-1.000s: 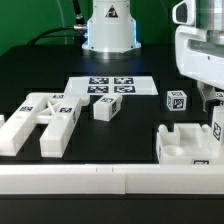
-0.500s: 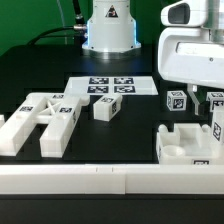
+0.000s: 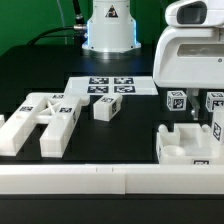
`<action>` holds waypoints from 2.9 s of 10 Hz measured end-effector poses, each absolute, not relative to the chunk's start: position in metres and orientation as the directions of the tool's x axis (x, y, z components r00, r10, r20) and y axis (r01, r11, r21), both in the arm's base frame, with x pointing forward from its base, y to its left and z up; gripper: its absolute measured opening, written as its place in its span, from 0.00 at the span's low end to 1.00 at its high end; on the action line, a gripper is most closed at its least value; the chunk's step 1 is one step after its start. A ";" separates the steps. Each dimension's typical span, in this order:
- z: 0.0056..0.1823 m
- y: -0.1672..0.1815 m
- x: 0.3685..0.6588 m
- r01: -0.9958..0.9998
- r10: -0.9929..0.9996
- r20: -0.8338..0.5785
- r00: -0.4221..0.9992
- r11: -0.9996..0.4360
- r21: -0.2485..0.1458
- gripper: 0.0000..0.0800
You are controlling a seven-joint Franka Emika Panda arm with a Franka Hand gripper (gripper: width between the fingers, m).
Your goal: Assemble chair
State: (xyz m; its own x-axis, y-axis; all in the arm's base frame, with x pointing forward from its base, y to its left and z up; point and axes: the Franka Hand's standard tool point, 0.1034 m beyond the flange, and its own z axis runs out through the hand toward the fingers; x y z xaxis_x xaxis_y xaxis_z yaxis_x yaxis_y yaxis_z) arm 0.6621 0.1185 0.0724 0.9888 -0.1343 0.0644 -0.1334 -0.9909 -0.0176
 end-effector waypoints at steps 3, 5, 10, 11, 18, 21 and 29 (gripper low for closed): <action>0.075 0.118 0.666 -0.002 -0.002 0.068 0.998 -1.000 -0.002 0.81; 0.075 0.118 0.666 -0.009 -0.009 0.068 0.998 -1.000 -0.003 0.69; 0.074 0.116 0.666 -0.095 -0.096 0.067 0.993 -0.995 -0.016 0.36; 0.074 0.116 0.666 -0.210 -0.211 0.065 0.975 -0.977 -0.024 0.36; 0.074 0.116 0.667 -0.823 -0.826 0.016 0.563 -0.562 -0.086 0.36; 0.074 0.117 0.667 -0.946 -0.949 -0.018 0.315 -0.312 -0.090 0.36; 0.078 0.111 0.671 -0.664 -0.668 0.034 0.743 -0.743 -0.086 0.81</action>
Offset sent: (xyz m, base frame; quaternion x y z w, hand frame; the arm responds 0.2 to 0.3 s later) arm 0.0000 0.0000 0.0000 0.0000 0.0000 0.0000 1.0000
